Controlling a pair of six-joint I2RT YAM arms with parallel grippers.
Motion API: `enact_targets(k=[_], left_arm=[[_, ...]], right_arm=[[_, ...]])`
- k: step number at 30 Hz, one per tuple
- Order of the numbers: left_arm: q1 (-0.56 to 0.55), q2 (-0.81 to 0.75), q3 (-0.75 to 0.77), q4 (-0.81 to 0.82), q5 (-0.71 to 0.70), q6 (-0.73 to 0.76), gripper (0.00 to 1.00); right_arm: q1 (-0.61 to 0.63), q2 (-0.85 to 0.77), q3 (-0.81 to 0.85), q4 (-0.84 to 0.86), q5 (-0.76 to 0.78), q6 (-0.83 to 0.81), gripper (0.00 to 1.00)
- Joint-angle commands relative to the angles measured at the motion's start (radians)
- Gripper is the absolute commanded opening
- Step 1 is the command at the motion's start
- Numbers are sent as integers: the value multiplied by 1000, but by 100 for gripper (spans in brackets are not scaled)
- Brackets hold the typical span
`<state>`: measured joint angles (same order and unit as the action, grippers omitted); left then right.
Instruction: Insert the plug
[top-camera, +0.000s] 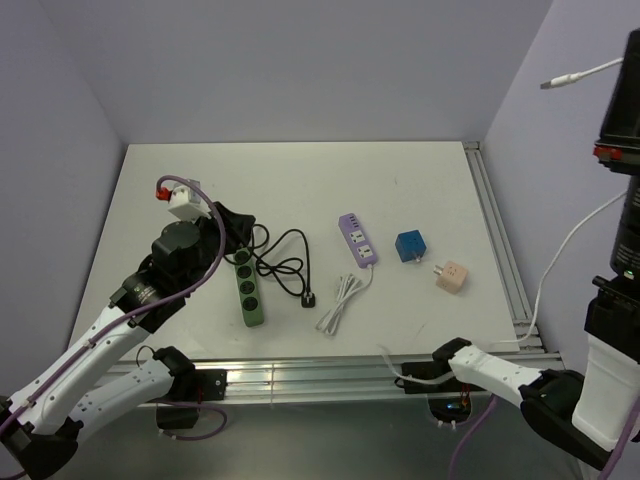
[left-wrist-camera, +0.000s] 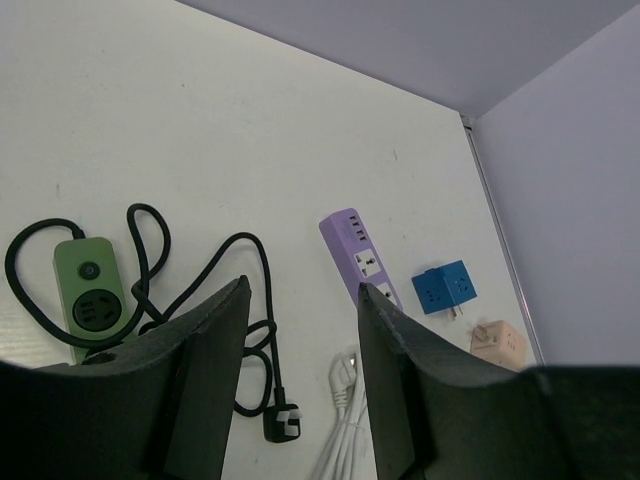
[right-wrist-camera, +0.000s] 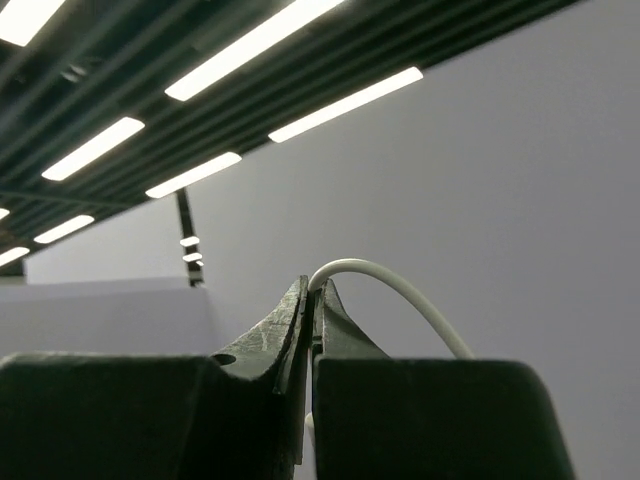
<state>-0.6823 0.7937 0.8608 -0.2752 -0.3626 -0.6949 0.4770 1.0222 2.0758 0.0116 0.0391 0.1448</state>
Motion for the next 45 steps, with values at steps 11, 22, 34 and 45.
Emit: enact_targets(k=[11,22,34,45], left_arm=[[-3,47,12,208,324,80,54],[-11,58,-118,565,441,81,63],[-229,173,-134,774,367,227,64],[-283,211,-115,764,427,219,62]], right_arm=[[-6,-5,-373,-51,418,-68,0],[-15,-97,-744,-300,411,392,0],[-11,-209,-1151,-220,39,892,0],[-6,-303,-1227,-222,-7,943,0]])
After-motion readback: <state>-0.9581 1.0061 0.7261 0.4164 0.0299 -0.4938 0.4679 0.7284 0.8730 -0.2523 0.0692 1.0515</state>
